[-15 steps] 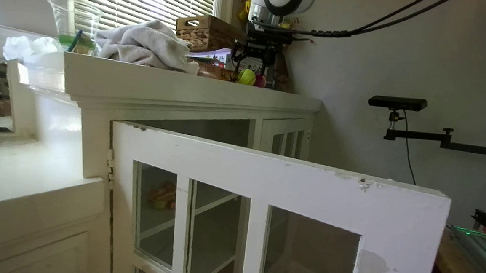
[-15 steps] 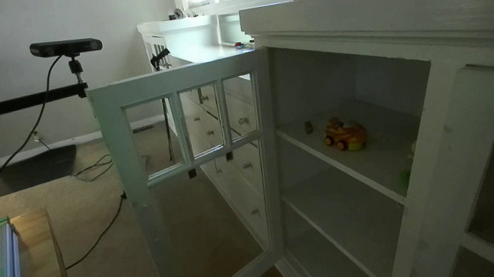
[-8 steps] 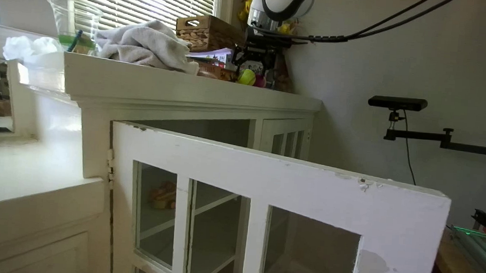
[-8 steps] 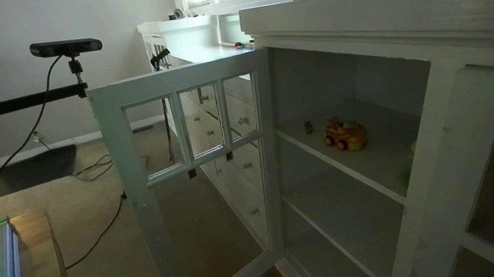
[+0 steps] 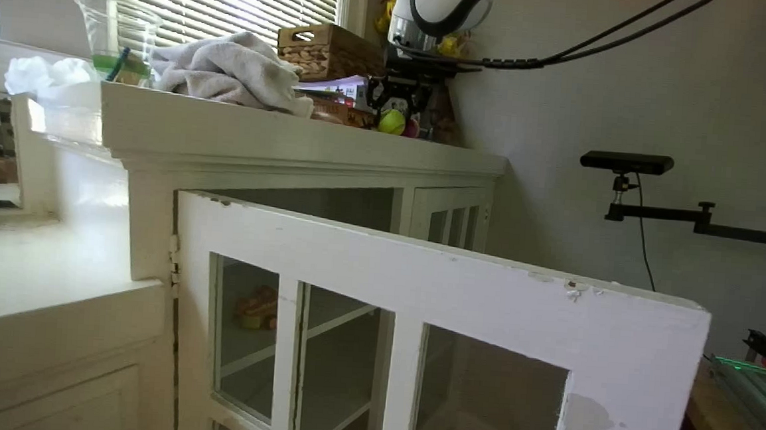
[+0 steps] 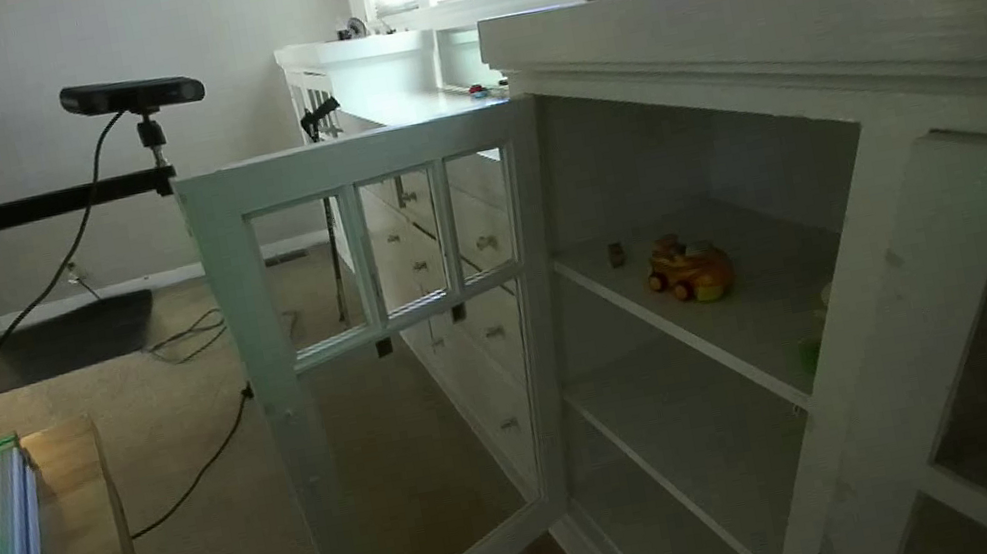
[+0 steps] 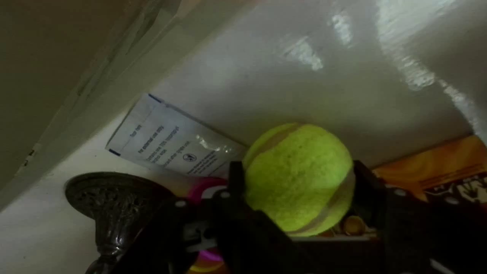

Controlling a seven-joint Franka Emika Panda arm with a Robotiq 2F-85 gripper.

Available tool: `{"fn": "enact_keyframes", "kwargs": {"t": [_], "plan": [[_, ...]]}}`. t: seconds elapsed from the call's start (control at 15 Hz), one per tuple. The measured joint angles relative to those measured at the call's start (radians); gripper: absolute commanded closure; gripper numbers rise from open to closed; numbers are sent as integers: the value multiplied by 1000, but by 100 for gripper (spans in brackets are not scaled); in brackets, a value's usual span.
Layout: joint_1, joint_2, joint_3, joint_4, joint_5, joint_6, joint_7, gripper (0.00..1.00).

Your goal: Move the yellow ball to the right

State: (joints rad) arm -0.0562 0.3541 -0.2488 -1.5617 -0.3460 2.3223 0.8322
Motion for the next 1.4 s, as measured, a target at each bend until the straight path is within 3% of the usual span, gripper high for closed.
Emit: {"fn": "enact_keyframes", "kwargs": {"t": [0.47,0.87,1.4], "plan": [[25,-16,0,0,0,-1,0,58],[25,-115,-9,-16,0,-8,4,58],[-59,-213,-57,-62,-13,-7,58,58]]}}
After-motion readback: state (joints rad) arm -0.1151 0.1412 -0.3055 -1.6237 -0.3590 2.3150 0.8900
